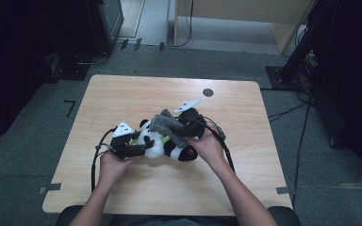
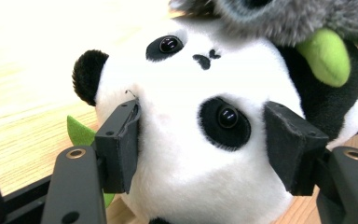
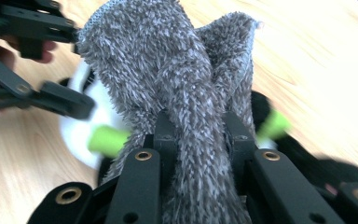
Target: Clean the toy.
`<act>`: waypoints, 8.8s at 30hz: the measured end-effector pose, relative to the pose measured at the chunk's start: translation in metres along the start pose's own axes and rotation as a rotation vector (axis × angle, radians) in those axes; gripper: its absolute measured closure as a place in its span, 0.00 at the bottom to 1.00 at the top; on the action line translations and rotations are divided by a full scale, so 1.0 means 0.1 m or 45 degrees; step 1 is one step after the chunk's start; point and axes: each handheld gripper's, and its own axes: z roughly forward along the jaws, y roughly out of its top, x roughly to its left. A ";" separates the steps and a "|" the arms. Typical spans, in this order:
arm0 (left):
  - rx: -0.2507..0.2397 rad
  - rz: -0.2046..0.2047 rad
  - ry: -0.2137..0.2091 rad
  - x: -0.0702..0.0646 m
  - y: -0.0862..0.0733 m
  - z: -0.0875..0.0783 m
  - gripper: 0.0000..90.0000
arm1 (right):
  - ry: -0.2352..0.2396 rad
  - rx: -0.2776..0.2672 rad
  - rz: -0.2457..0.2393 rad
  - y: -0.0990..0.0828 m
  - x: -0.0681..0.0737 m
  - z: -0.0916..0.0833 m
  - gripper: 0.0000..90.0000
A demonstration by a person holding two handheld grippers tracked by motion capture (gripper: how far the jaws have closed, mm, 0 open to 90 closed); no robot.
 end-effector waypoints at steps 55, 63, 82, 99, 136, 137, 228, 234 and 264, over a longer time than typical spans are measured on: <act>0.011 -0.028 0.022 0.00 0.05 0.00 0.45 | 0.187 0.130 -0.204 -0.47 0.85 0.45 0.82; 0.015 -0.014 0.035 -0.01 0.05 0.01 0.46 | 0.121 0.050 -0.134 -0.64 0.68 0.24 0.82; 0.016 -0.021 0.020 0.01 0.04 0.01 0.47 | 0.068 -0.061 -0.051 -1.05 0.45 -0.19 0.82; 0.021 -0.039 -0.006 0.04 0.05 0.02 0.47 | 0.033 -0.062 0.008 -1.29 0.20 -0.45 0.82; 0.027 -0.039 0.026 -0.01 0.07 0.02 0.46 | 0.085 -0.076 -0.234 -0.54 0.79 0.41 0.81; 0.027 -0.038 0.026 -0.01 0.07 0.02 0.46 | 0.083 -0.078 -0.233 -0.55 0.78 0.40 0.81; -0.002 -0.017 -0.012 0.07 0.07 0.04 0.40 | -0.253 -0.204 0.382 -1.20 -1.40 -0.38 0.81; -0.006 -0.018 -0.017 0.08 0.08 0.04 0.39 | -0.318 -0.199 0.436 -1.31 -1.56 -0.36 0.79; -0.044 -0.012 -0.041 0.11 0.04 0.06 0.30 | -0.396 -0.376 0.442 -1.38 -1.61 -0.37 0.32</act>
